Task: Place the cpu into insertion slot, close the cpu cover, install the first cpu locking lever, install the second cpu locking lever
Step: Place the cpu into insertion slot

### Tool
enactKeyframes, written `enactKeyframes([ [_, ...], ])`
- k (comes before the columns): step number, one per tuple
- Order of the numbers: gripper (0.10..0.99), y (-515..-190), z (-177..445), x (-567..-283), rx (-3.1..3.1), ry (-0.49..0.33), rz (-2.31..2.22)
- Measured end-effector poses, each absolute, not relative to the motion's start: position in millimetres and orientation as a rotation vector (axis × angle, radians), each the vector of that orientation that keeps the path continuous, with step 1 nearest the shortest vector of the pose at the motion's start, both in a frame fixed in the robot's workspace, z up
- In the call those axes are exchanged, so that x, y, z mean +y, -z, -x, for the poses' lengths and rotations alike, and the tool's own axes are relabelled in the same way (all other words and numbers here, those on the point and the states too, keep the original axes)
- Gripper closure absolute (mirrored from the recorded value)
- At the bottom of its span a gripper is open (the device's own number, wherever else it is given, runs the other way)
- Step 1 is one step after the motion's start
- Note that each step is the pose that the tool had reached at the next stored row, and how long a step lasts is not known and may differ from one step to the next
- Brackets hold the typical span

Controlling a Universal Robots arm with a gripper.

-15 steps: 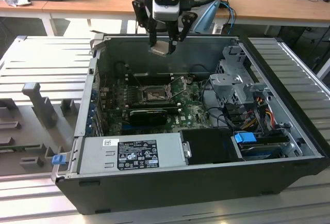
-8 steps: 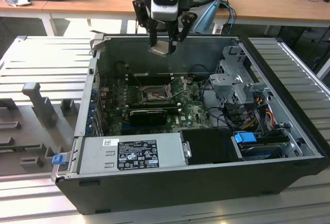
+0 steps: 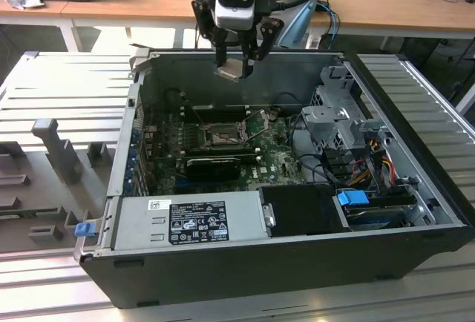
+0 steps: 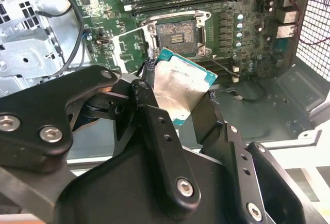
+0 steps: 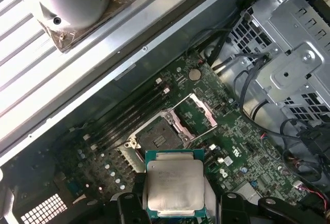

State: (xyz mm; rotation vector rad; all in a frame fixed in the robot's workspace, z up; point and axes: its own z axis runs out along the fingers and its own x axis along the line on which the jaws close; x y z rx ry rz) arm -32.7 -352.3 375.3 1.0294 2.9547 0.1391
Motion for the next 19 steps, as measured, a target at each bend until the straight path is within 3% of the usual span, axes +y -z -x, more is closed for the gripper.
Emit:
enactKeyframes([
  [19,0.557,-375.3,33.0,-352.3,2.906,-0.138,-1.151],
])
